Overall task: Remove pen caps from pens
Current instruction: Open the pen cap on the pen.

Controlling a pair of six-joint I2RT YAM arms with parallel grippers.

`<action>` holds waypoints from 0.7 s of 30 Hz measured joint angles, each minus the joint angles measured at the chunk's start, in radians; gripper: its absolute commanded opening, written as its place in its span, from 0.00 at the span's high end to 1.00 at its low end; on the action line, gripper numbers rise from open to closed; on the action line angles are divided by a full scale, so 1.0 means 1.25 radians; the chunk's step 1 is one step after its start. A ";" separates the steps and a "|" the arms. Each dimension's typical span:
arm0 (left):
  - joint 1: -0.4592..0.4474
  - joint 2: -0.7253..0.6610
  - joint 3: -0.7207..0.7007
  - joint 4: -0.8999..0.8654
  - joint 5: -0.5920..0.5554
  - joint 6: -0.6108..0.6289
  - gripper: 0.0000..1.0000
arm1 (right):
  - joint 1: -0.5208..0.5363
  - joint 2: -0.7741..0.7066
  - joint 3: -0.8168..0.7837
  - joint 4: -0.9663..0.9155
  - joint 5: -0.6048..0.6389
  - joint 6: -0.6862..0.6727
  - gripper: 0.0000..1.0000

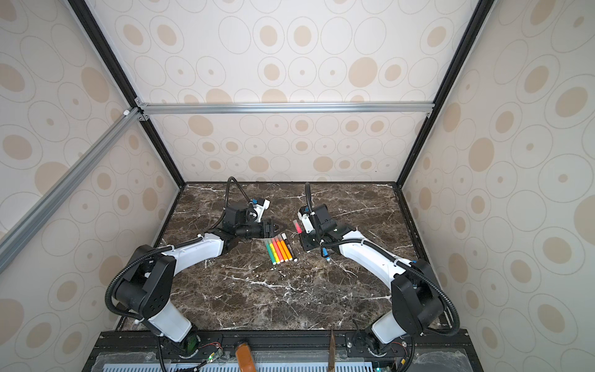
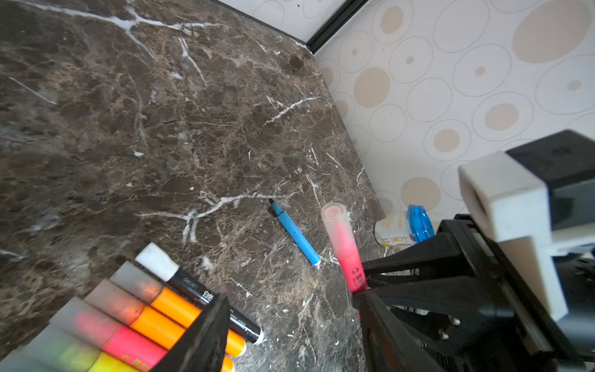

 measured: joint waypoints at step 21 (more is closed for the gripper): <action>-0.050 0.082 0.067 0.112 0.037 -0.099 0.62 | 0.000 -0.002 -0.011 0.057 -0.036 -0.005 1.00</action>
